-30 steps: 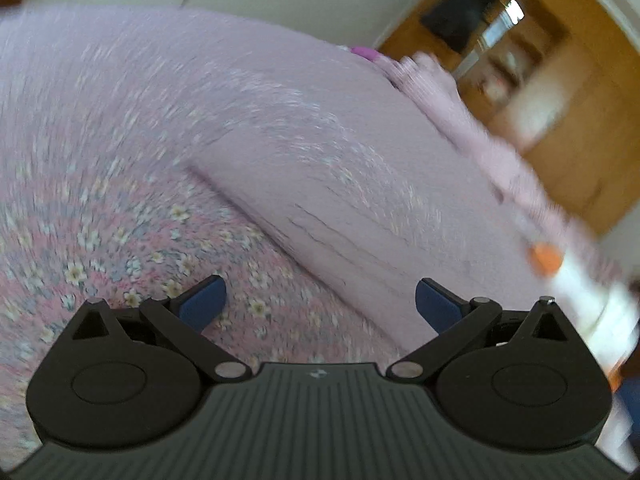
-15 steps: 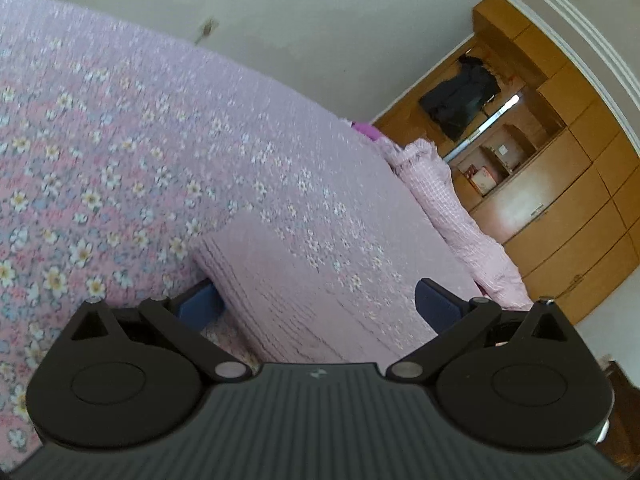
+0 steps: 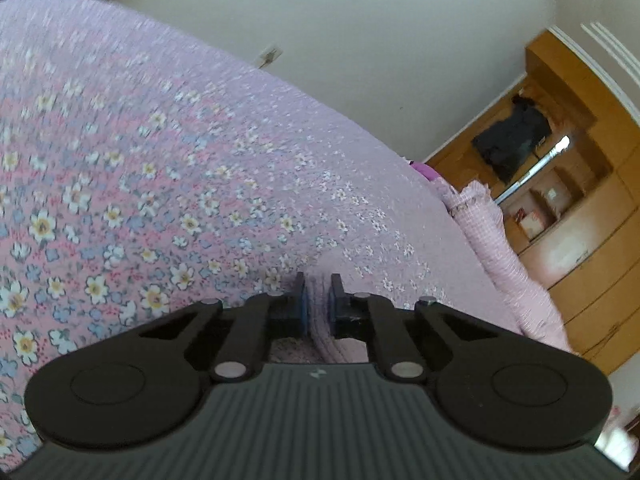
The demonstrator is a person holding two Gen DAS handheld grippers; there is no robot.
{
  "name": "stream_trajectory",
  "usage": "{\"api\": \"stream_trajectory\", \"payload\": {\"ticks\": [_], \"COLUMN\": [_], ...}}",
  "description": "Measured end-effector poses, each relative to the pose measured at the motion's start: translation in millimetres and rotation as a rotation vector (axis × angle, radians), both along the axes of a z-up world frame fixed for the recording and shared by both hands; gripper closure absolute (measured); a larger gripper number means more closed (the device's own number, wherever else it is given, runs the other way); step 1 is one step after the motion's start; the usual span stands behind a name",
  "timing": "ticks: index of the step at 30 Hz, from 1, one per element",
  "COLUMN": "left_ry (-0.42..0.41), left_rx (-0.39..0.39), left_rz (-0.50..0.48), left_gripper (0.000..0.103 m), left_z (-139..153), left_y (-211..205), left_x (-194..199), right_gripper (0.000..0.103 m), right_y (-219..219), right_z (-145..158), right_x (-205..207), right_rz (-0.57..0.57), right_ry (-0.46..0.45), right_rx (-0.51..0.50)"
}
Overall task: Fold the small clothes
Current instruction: 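Lift the gripped sleeve with the left tool and carry it across the cardigan body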
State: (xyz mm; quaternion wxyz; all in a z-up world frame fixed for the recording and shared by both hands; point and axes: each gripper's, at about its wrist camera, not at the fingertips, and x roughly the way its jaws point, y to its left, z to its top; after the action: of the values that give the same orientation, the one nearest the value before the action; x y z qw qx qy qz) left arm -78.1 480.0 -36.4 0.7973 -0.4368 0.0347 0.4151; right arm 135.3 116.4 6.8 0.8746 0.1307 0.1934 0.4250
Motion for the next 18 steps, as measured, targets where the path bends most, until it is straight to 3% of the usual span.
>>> {"api": "stream_trajectory", "payload": {"ticks": [6,10,18], "left_ry": [-0.002,0.043,0.031], "left_rx": [0.007,0.017,0.085], "left_rz": [0.025,0.010,-0.025], "left_gripper": [0.093,0.093,0.093], "left_z": [11.2,21.2,41.9], "left_y": [-1.7,-9.1,-34.1], "left_x": [14.3,29.4,51.5], "right_gripper": [0.000,0.000,0.000], "right_y": [0.6,0.9,-2.4], "right_z": [-1.4,-2.0,-2.7], "right_x": [3.2,6.2,8.1], "right_rz": [-0.017,-0.031,-0.097], "right_ry": [-0.010,0.006,-0.023], "right_rx": [-0.013,-0.018,-0.035]}}
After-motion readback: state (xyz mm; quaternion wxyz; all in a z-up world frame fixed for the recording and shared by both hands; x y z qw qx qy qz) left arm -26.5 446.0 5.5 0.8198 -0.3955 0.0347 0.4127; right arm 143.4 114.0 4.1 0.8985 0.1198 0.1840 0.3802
